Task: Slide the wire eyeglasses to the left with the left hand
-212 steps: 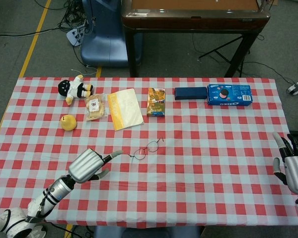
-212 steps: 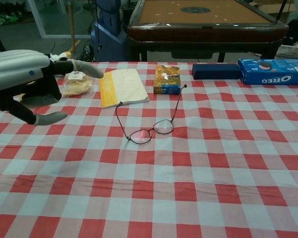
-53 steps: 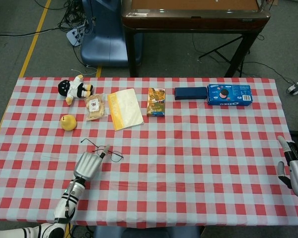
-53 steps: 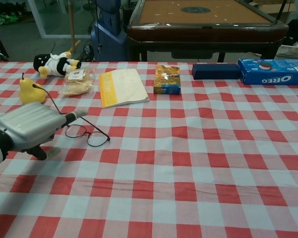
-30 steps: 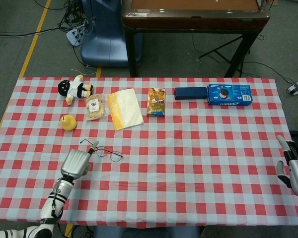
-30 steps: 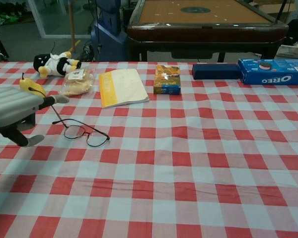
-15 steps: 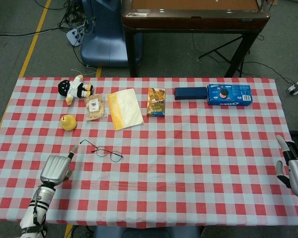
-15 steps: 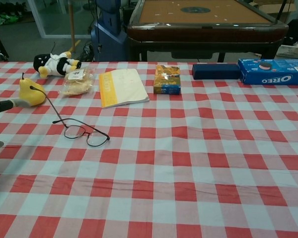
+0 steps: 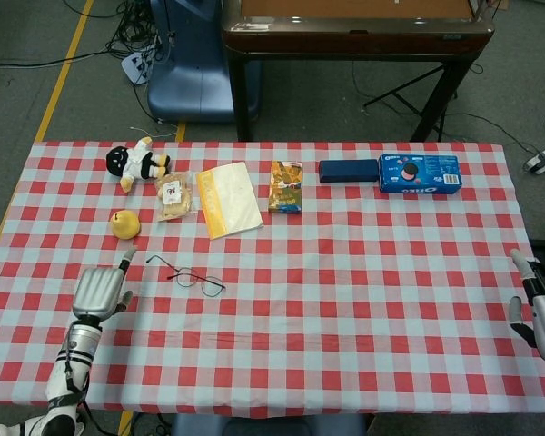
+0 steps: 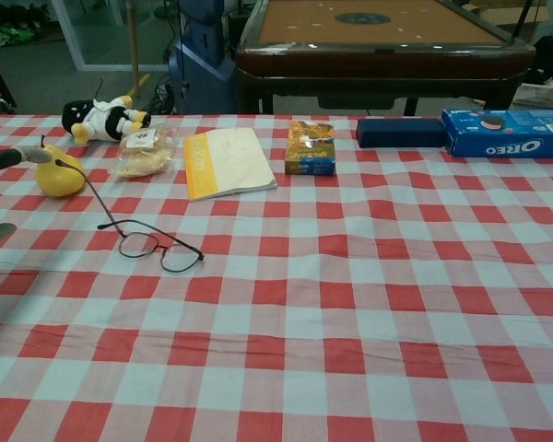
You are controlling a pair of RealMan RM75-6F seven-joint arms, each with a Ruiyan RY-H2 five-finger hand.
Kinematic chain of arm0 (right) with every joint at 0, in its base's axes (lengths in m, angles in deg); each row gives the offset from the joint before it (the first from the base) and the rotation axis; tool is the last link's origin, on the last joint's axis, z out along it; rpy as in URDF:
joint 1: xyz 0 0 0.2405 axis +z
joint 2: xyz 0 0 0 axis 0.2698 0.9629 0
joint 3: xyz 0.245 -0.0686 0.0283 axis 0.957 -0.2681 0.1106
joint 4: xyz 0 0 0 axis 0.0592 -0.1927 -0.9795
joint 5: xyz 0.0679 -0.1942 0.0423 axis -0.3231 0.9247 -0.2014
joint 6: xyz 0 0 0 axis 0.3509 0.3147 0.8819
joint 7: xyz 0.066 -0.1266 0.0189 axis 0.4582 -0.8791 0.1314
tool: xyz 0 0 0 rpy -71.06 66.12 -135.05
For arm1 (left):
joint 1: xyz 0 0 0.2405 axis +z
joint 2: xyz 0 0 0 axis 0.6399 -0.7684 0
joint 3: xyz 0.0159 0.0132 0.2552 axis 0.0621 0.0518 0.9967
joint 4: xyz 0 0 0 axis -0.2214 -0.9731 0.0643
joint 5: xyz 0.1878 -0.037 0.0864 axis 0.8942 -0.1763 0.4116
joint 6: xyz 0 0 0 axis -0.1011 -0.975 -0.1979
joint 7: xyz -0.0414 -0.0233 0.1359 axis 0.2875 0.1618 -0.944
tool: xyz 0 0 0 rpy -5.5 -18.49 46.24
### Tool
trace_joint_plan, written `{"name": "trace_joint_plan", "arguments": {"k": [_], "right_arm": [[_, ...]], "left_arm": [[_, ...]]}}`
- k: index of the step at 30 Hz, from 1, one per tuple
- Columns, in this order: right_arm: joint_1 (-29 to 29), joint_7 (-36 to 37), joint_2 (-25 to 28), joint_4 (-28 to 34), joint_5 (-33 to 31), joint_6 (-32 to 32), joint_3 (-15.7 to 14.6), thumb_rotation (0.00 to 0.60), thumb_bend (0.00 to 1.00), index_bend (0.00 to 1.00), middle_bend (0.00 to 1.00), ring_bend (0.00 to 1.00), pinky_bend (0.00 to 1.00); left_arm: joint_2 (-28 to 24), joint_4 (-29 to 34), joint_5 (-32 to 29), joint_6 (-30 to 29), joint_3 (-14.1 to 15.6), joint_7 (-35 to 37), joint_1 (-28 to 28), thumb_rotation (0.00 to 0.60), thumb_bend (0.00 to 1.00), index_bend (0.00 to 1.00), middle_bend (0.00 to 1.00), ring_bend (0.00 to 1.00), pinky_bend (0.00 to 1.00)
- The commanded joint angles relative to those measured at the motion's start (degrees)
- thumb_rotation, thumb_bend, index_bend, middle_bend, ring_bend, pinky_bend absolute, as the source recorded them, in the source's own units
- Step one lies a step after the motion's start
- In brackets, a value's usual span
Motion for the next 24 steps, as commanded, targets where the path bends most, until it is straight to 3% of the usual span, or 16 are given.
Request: {"name": "trace_joint_plan", "arguments": {"k": [1, 14, 24], "right_arm": [[-0.09, 0.07, 0.04, 0.01, -0.04, 0.13, 0.02, 0.6, 0.59, 0.0, 0.21, 0.17, 0.17], [-0.85, 0.94, 0.05, -0.67, -0.66, 0.58, -0.01, 0.6, 0.59, 0.0, 0.22, 0.18, 0.17], [-0.98, 1.04, 0.09, -0.72, -0.63, 0.64, 0.03, 0.6, 0.59, 0.0, 0.22, 0.18, 0.17]], "left_arm": [[0.96, 0.45, 0.29, 0.14, 0.6, -1.02, -0.53, 0.6, 0.4, 0.0, 0.98, 0.9, 0.91], [6.27, 1.57, -0.13, -1.56, 0.01, -3.13, -2.37, 0.6, 0.4, 0.0, 0.98, 0.9, 0.91], [9.49, 2.22, 0.28, -1.37, 1.64, -5.79, -3.62, 0.6, 0.4, 0.0, 0.98, 0.9, 0.91]]}}
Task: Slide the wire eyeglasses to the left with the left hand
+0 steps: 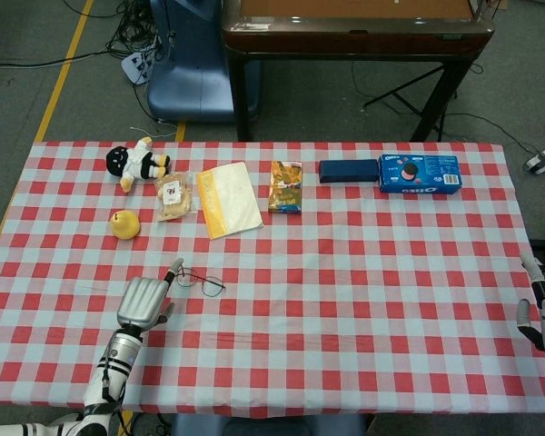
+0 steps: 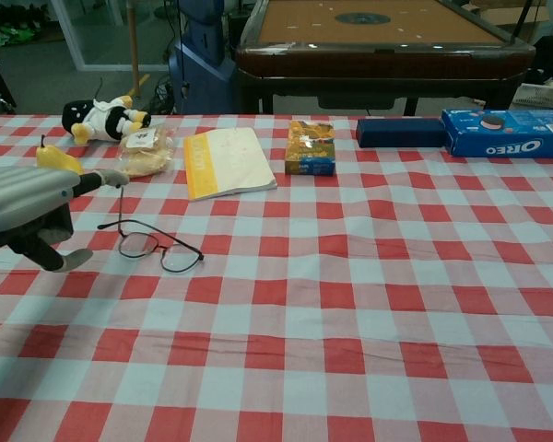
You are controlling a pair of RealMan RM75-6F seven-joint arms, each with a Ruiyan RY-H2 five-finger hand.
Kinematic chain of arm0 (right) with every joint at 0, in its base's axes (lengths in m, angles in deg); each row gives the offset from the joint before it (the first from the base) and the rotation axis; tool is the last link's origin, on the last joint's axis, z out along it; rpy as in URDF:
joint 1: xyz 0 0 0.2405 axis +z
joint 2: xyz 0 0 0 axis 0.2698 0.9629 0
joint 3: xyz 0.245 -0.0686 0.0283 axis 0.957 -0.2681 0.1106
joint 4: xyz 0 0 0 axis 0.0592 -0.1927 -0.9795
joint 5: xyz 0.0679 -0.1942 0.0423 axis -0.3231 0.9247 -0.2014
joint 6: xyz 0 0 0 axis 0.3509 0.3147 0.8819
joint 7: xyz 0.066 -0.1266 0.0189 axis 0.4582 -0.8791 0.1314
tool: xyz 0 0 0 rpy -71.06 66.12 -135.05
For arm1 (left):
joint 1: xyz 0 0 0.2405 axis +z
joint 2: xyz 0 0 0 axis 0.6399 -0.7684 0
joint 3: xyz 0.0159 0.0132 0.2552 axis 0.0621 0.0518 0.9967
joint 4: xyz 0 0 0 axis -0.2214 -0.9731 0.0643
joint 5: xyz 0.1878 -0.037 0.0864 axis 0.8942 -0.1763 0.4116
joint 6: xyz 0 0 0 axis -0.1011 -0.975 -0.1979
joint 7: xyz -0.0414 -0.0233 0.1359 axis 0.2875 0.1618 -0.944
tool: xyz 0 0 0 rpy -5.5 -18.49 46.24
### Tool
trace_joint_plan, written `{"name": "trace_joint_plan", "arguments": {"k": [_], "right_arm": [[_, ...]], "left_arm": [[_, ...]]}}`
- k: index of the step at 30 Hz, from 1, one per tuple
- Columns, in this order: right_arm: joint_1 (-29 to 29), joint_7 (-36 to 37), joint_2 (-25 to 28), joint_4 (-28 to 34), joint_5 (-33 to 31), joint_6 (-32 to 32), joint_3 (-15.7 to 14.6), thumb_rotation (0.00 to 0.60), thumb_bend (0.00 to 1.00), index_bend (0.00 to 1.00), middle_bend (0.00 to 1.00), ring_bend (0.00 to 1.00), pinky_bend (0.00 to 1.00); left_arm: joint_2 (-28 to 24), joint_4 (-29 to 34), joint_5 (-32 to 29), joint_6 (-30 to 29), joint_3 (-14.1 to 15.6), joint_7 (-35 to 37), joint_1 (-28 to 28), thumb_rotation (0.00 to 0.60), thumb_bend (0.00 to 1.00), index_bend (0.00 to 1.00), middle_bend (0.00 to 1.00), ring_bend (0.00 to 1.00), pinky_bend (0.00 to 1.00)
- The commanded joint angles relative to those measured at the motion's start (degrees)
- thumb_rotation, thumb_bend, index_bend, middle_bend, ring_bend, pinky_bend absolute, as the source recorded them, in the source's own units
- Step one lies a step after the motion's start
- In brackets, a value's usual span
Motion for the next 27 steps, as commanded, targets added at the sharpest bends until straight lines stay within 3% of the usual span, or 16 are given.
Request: {"name": "trace_joint_plan", "arguments": {"k": [1, 13, 27], "right_arm": [[-0.05, 0.04, -0.01, 0.02, 0.04, 0.05, -0.01, 0.6, 0.59, 0.0, 0.22, 0.18, 0.17], [-0.4, 0.33, -0.02, -0.22, -0.1, 0.23, -0.04, 0.6, 0.59, 0.0, 0.22, 0.18, 0.17], [-0.32, 0.75, -0.24, -0.68, -0.05, 0.0, 0.06, 0.6, 0.59, 0.0, 0.22, 0.18, 0.17]], "left_arm": [[1.17, -0.17, -0.1, 0.18, 0.49, -0.83, -0.45, 0.6, 0.4, 0.0, 0.98, 0.9, 0.91], [5.49, -3.13, -1.86, 1.04, 1.79, -3.24, -1.57, 0.6, 0.4, 0.0, 0.98, 0.9, 0.91], [6.15, -4.76, -3.8, 1.35, 2.06, -3.86, -2.03, 0.6, 0.4, 0.0, 0.98, 0.9, 0.91]]}}
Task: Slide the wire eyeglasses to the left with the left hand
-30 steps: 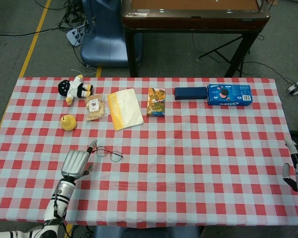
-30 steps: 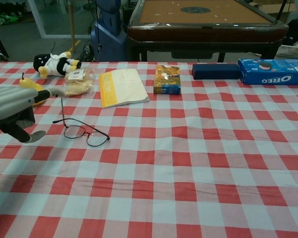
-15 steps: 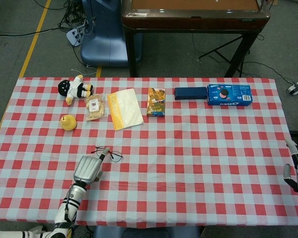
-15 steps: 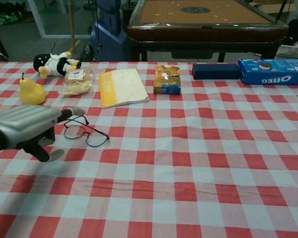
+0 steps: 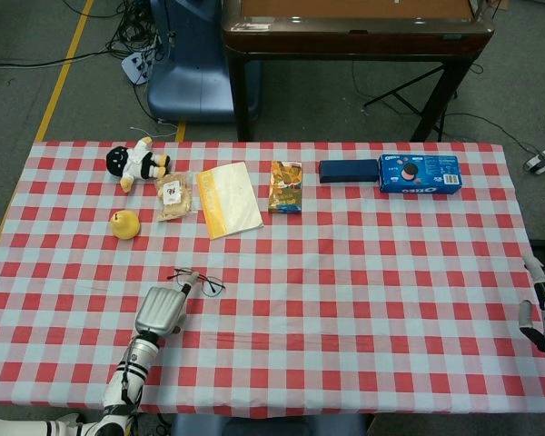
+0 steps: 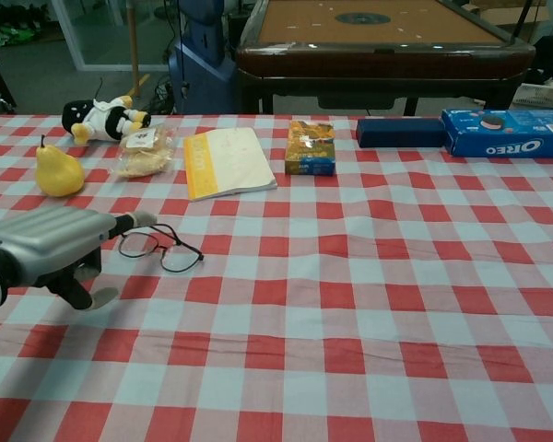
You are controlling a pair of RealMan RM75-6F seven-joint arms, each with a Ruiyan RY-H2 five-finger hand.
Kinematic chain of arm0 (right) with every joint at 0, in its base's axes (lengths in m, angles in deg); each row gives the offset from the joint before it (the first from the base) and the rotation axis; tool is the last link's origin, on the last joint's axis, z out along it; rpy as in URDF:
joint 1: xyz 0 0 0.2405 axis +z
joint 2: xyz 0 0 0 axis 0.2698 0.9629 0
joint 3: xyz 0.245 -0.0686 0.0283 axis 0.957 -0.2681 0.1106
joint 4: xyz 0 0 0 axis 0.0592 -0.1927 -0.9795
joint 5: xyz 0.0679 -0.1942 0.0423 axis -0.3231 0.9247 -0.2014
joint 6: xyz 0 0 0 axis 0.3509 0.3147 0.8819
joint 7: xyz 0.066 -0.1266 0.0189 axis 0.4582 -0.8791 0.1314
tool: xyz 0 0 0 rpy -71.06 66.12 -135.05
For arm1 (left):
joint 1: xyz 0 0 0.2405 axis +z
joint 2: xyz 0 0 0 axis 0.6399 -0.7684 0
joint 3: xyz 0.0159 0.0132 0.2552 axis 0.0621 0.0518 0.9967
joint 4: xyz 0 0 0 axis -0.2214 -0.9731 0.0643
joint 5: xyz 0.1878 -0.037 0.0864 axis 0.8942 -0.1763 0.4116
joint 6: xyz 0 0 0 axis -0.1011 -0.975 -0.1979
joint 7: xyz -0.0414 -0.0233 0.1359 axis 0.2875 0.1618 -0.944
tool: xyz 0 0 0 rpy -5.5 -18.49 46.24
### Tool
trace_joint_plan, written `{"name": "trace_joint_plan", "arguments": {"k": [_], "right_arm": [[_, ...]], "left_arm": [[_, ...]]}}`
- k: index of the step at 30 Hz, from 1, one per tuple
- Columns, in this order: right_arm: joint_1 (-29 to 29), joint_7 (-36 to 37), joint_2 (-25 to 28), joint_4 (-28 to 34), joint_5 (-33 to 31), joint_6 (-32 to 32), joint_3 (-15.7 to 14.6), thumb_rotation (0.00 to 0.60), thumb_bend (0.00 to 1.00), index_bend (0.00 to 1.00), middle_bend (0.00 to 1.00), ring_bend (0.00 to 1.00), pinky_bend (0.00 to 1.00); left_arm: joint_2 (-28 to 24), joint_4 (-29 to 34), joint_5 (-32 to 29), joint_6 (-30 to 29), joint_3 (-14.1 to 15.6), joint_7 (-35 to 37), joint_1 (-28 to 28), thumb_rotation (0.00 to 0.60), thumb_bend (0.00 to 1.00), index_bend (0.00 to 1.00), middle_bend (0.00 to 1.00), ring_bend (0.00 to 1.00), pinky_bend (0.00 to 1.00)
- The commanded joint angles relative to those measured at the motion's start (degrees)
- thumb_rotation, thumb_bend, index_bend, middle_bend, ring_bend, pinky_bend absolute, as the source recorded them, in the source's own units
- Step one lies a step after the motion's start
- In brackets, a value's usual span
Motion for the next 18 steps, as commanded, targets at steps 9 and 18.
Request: {"name": "trace_joint_plan", "arguments": {"k": [9, 18], "right_arm": [[-0.15, 0.12, 0.22, 0.12, 0.1, 0.26, 0.06, 0.6, 0.59, 0.0, 0.22, 0.18, 0.17], [-0.37, 0.29, 0.25, 0.05, 0.14, 0.52, 0.04, 0.6, 0.59, 0.0, 0.22, 0.18, 0.17]], "left_arm": [[1.06, -1.4, -1.17, 0.47, 0.42, -0.05, -0.19, 0.6, 0.4, 0.0, 0.98, 0.9, 0.91], [2.26, -3.08, -2.77, 1.42, 0.57, -0.5, -0.7, 0.6, 0.4, 0.0, 0.98, 0.9, 0.91]]}}
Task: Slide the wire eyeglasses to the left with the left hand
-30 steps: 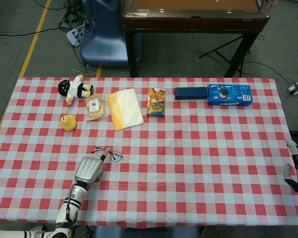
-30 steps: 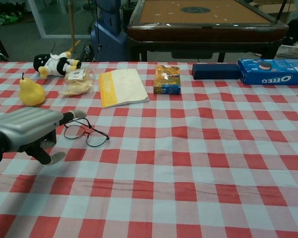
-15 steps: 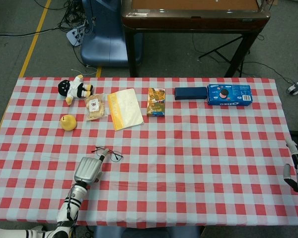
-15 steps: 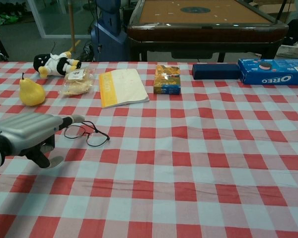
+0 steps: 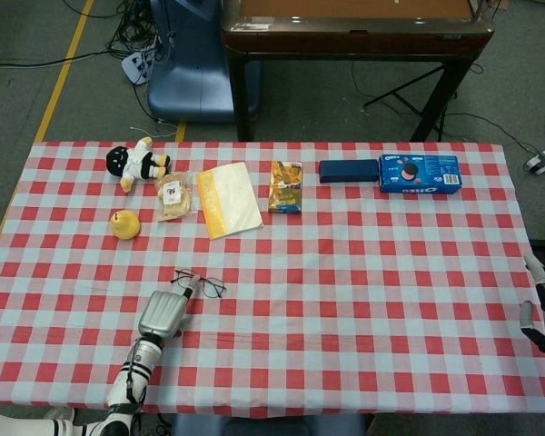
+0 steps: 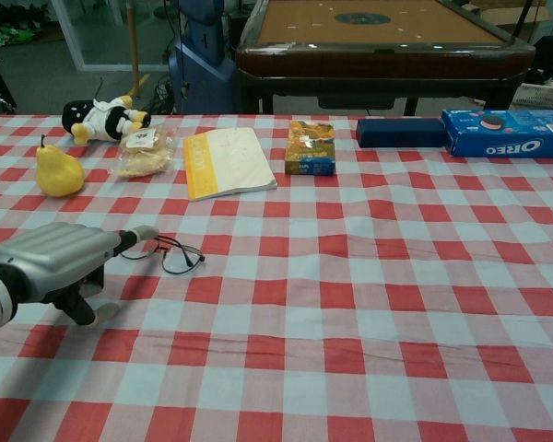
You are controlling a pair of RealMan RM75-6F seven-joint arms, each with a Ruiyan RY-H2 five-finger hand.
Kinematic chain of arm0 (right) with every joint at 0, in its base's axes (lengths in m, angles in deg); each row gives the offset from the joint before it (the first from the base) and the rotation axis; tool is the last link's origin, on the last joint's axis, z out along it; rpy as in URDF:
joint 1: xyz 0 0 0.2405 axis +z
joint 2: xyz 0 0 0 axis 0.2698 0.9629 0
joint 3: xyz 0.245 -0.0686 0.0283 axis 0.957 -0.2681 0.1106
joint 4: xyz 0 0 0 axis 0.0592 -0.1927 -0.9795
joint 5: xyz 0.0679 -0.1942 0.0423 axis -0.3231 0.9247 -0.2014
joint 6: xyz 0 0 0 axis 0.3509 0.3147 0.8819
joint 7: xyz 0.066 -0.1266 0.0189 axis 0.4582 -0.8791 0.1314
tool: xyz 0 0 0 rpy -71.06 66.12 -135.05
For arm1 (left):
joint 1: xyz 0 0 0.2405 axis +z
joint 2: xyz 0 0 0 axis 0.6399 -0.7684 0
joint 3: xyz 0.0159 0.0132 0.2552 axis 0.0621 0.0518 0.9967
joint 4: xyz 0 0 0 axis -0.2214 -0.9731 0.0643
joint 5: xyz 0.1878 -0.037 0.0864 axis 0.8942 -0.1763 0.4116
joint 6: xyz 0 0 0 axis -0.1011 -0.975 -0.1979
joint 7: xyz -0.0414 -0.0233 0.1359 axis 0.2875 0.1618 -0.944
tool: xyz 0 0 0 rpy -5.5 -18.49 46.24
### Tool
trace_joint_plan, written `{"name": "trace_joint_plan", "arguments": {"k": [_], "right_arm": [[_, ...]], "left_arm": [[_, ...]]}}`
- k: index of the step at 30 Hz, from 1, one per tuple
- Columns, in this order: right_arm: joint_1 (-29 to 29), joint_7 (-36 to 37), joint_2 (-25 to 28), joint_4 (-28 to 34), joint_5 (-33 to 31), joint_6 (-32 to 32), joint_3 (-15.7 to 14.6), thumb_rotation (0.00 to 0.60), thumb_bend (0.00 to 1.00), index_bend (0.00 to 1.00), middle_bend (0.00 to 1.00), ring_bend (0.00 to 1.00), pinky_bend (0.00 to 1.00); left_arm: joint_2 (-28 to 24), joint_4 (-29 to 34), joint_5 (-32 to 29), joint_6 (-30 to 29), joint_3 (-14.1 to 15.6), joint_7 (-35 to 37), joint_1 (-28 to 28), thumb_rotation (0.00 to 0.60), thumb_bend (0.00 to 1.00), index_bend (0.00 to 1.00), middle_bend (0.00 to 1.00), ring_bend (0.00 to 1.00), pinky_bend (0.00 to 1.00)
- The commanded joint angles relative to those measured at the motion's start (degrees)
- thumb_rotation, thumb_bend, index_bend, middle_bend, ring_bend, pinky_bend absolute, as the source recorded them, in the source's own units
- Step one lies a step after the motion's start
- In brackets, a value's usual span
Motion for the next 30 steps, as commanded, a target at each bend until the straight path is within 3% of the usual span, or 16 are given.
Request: {"name": "trace_joint_plan", "arguments": {"k": [1, 11, 20, 26, 30], "right_arm": [[-0.04, 0.02, 0.02, 0.0, 0.02, 0.06, 0.0, 0.6, 0.59, 0.0, 0.22, 0.18, 0.17], [-0.22, 0.04, 0.06, 0.02, 0.02, 0.26, 0.03, 0.6, 0.59, 0.0, 0.22, 0.18, 0.17], [-0.04, 0.03, 0.13, -0.05, -0.01, -0.11, 0.09, 0.6, 0.59, 0.0, 0.22, 0.18, 0.17], [0.56, -0.15, 0.27, -0.21, 0.22, -1.19, -0.05, 0.6, 0.59, 0.0, 0.22, 0.18, 0.17], [0.99, -0.08, 0.26, -0.3, 0.36, -2.08, -0.23, 0.6, 0.59, 0.0, 0.22, 0.18, 0.17]], "left_arm": [[0.2, -0.24, -0.37, 0.17, -0.03, -0.11, -0.13, 0.6, 0.4, 0.0, 0.98, 0.9, 0.91], [0.35, -0.43, -1.36, 0.52, 0.02, -0.18, -0.49, 0.6, 0.4, 0.0, 0.98, 0.9, 0.91], [-5.18, 5.1, 5.82, -5.97, -1.42, 4.82, 1.89, 0.6, 0.4, 0.0, 0.95, 0.86, 0.91], [-11.72, 7.85, 10.44, -11.62, -2.13, 10.21, 5.68, 0.6, 0.4, 0.0, 0.81, 0.72, 0.88], [-15.19, 8.14, 12.72, -15.57, -2.17, 13.58, 8.83, 0.6, 0.4, 0.0, 0.58, 0.58, 0.76]]}}
